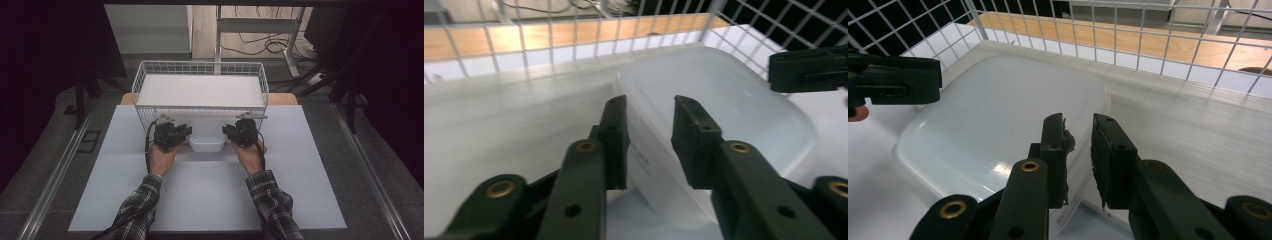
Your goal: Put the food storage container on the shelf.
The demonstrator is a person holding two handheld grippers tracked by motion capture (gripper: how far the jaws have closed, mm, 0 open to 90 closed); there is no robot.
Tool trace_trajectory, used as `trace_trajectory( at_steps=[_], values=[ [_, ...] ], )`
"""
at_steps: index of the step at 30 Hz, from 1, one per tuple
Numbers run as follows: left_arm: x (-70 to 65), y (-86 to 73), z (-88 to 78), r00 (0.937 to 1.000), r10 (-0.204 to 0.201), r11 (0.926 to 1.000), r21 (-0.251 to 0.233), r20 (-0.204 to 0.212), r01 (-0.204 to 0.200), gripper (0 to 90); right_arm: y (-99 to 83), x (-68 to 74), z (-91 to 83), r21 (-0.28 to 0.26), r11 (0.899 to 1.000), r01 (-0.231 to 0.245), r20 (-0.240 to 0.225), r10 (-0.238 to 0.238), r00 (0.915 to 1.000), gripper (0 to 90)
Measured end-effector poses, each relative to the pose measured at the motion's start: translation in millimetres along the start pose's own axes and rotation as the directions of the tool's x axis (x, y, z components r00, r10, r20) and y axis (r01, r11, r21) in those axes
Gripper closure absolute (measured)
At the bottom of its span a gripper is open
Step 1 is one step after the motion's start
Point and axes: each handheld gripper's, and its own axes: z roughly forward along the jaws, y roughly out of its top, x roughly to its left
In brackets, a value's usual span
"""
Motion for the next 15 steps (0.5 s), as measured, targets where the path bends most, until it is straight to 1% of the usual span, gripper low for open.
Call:
trace_trajectory(
  at_steps=[1,2,3,4,5,6,7,8,9,11,12,13,14,15],
  values=[
    [-2.8,0.5,-1.5,0.9993,0.030,0.9996,-0.002,-0.023,-0.030,64.6,0.7,0.3,0.2,0.001,1.000,0.002,0.003,-0.002,1.0000,76.0],
    [-4.7,0.3,-4.0,0.9990,0.039,0.9992,-0.012,-0.022,-0.039,60.8,1.8,2.1,-1.1,0.007,1.000,0.016,0.020,-0.017,0.9997,77.2],
    [-5.7,-0.4,-8.1,0.9988,0.047,0.9988,-0.016,-0.015,-0.047,58.4,2.1,3.6,-3.4,0.002,0.999,0.033,0.026,-0.033,0.9991,78.6],
    [-7.5,-1.6,-11.4,0.9989,0.045,0.9988,-0.020,-0.012,-0.045,55.5,2.3,4.6,-7.7,-0.003,0.999,0.044,0.019,-0.044,0.9989,80.9],
    [-8.0,-2.8,-14.5,0.9983,0.057,0.9982,-0.019,-0.014,-0.057,53.0,2.2,5.1,-11.4,-0.011,0.999,0.044,0.007,-0.044,0.9990,83.0],
    [-9.1,-4.4,-17.4,0.9982,0.057,0.9980,-0.024,-0.015,-0.058,49.5,2.1,5.4,-14.7,-0.016,0.999,0.048,-0.002,-0.048,0.9988,85.5],
    [-10.2,-7.5,-22.2,0.9983,0.058,0.9980,-0.026,-0.002,-0.058,45.9,1.9,6.2,-17.9,-0.021,0.998,0.051,-0.008,-0.052,0.9986,87.8],
    [-11.2,-10.2,-26.9,0.9975,0.071,0.9971,-0.026,-0.005,-0.071,41.0,1.3,7.9,-22.9,-0.029,0.998,0.063,-0.016,-0.063,0.9979,89.3],
    [-12.5,-12.8,-32.4,0.9962,0.086,0.9959,-0.026,-0.012,-0.086,37.6,0.8,9.6,-26.7,-0.026,0.997,0.078,-0.025,-0.078,0.9966,89.4],
    [-15.4,-17.1,-44.4,0.9944,0.105,0.9942,-0.026,0.011,-0.105,30.8,-0.8,15.7,-33.7,-0.019,0.993,0.116,-0.032,-0.116,0.9927,89.5],
    [-16.7,-18.7,-49.6,0.9931,0.117,0.9928,-0.027,0.009,-0.117,27.2,-1.7,19.3,-37.3,-0.018,0.990,0.138,-0.034,-0.139,0.9898,89.5],
    [-19.5,-22.6,-59.9,0.9915,0.128,0.9913,-0.034,0.022,-0.127,23.7,-2.4,21.9,-40.4,-0.018,0.988,0.151,-0.038,-0.152,0.9877,89.5],
    [-20.9,-25.3,-65.1,0.9907,0.133,0.9905,-0.039,0.028,-0.132,19.0,-4.2,26.3,-45.6,-0.024,0.987,0.161,-0.060,-0.162,0.9850,89.5],
    [-22.8,-29.2,-71.8,0.9902,0.136,0.9899,-0.042,0.029,-0.135,16.9,-5.4,28.3,-48.2,-0.024,0.986,0.165,-0.068,-0.166,0.9837,89.5]
  ],
)
